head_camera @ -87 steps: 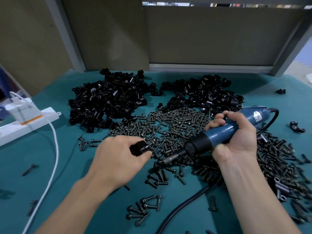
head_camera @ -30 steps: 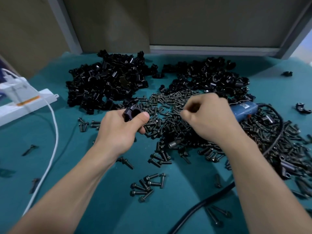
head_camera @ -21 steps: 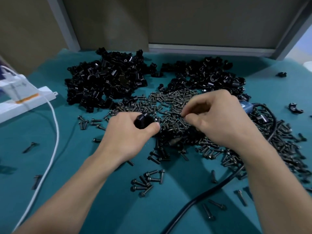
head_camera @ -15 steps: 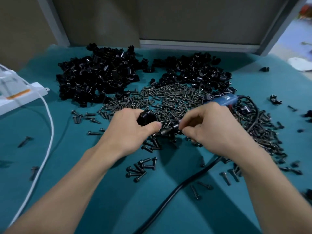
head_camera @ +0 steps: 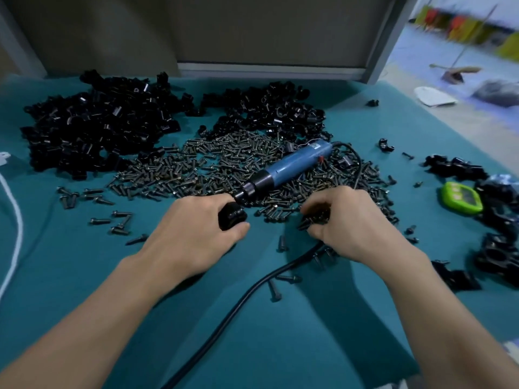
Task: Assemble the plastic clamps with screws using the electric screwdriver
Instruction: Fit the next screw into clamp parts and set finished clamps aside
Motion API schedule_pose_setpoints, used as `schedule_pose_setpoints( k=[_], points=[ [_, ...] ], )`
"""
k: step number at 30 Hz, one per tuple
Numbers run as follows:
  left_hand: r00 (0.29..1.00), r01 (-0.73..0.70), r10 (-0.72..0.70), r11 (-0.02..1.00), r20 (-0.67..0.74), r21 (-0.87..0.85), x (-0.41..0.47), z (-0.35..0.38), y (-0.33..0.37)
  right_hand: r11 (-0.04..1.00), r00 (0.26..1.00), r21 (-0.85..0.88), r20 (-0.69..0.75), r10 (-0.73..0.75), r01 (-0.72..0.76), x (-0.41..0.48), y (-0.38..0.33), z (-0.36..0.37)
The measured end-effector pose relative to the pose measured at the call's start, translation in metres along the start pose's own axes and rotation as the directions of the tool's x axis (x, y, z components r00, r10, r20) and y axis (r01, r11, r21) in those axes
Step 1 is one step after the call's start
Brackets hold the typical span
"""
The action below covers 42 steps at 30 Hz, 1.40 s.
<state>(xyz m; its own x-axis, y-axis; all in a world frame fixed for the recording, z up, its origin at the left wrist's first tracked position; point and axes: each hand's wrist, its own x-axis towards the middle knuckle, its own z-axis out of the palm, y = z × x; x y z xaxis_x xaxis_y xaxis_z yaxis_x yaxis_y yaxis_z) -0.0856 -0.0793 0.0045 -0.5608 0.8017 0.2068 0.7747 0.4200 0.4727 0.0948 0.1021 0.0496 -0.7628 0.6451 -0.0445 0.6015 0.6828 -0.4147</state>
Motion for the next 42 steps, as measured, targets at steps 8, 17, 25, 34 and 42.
schedule_pose_setpoints(
  k=[8, 17, 25, 34, 42],
  points=[
    [0.979, 0.115, -0.128, 0.989, -0.156, -0.089, 0.003, 0.002, 0.000, 0.983, 0.996, 0.174, -0.066, -0.054, 0.065, -0.023, 0.004, -0.003],
    [0.950, 0.233, -0.267, 0.951, -0.162, -0.202, 0.003, 0.001, 0.003, 0.986, 0.986, -0.092, -0.111, 0.126, -0.136, 0.005, 0.026, 0.001],
    [0.922, 0.306, -0.331, 0.941, -0.201, -0.147, 0.007, -0.011, -0.003, 0.991, 0.994, -0.123, 0.098, 0.055, -0.042, 0.041, 0.015, -0.016],
    [0.894, 0.258, -0.355, 0.907, -0.273, -0.332, 0.012, -0.004, 0.000, 0.995, 0.982, -0.022, 0.167, -0.089, 0.094, 0.059, 0.010, -0.007],
    [0.937, 0.212, -0.294, 0.907, -0.189, -0.363, 0.010, -0.001, 0.000, 0.996, 0.995, 0.001, -0.056, -0.087, 0.087, 0.062, -0.003, 0.010]
  ],
)
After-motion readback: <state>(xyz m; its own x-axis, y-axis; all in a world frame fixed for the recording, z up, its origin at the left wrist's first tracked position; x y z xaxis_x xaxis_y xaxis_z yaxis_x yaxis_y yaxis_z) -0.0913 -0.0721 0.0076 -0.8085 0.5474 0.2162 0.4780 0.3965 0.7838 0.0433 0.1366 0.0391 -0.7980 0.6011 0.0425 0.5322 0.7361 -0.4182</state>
